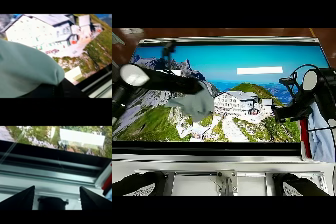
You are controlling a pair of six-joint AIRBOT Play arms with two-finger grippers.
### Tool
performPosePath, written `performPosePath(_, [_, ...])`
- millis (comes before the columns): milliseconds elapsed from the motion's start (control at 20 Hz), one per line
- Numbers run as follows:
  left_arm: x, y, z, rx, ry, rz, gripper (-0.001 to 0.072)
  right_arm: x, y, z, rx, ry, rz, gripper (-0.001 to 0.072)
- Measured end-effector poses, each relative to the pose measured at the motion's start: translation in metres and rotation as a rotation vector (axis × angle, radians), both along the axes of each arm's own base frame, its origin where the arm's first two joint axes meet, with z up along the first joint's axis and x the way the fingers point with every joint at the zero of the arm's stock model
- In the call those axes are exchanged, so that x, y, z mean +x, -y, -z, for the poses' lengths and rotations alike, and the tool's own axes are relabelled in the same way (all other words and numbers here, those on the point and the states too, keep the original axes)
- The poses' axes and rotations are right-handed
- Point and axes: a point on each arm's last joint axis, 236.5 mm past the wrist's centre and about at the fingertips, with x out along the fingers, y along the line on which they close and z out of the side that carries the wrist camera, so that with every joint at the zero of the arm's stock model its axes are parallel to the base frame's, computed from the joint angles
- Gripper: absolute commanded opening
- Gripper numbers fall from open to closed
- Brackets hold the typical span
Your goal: Fold the shirts.
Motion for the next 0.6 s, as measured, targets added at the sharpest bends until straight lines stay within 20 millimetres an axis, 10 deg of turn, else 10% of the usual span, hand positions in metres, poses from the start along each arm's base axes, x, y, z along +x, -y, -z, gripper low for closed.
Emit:
performPosePath(300, [-0.043, 0.119, 0.07, -0.03, -0.112, 0.105, 0.0093, -0.004, 0.014, -0.001, -0.056, -0.019, -0.013, 0.0681])
performPosePath(400, [-0.047, 0.131, 0.094, -0.032, -0.185, 0.087, 0.0679, 0.001, 0.015, -0.001, -0.06, 0.004, -0.016, 0.0681])
performPosePath(600, [-0.025, 0.111, 0.1, -0.052, -0.268, 0.022, 0.0688, 0.015, 0.031, -0.001, -0.089, 0.061, 0.018, 0.0681])
